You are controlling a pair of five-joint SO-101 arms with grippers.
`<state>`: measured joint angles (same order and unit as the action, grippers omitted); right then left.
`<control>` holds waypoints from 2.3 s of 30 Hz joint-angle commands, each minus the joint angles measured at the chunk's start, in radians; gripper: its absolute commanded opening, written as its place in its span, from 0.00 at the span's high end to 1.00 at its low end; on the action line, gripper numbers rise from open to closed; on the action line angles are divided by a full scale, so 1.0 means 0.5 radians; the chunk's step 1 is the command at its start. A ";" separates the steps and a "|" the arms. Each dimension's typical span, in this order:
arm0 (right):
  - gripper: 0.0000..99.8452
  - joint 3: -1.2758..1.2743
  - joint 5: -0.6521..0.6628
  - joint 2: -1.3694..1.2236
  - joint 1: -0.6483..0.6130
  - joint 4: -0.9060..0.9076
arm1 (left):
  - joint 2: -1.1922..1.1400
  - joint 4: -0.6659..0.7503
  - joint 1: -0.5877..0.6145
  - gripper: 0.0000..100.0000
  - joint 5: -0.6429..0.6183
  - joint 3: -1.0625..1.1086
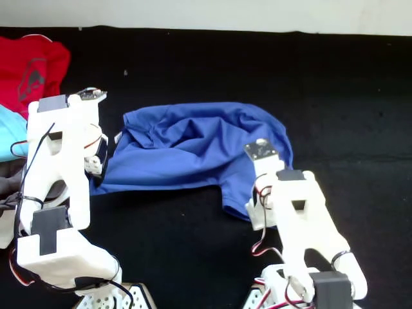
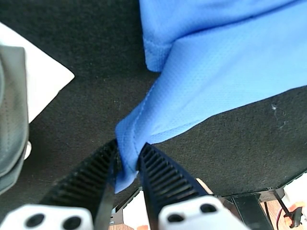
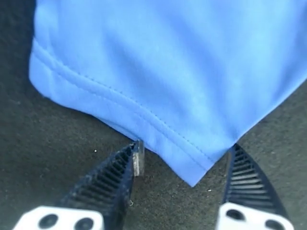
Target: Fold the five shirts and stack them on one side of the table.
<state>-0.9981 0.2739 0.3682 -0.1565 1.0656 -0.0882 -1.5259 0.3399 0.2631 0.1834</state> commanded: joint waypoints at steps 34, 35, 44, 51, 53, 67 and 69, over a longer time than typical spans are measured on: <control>0.99 1.450 -0.015 0.173 0.226 0.674 | 0.109 -0.350 0.069 0.99 -0.003 -0.600; 0.99 1.560 -0.015 0.253 0.250 0.717 | 0.109 -0.451 0.066 0.99 -0.006 -0.732; 0.99 2.128 -0.018 0.529 0.333 0.692 | 0.692 -0.500 0.023 0.99 -0.012 -1.054; 0.99 2.453 -0.015 0.551 0.465 0.640 | 1.048 -0.479 -0.048 0.99 -0.015 -1.048; 0.99 2.450 -0.015 0.542 0.465 0.667 | 1.030 -0.466 -0.051 0.99 -0.015 -0.962; 0.99 1.149 -0.012 0.572 0.474 0.281 | 0.130 -0.114 -0.437 0.99 0.000 0.308; 0.99 1.017 -0.012 0.655 0.474 0.232 | -0.008 -0.120 -0.520 0.96 0.000 0.330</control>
<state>-0.4166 0.2708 0.6322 0.0660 1.2344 -0.0253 -1.5919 0.1404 0.2631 0.3353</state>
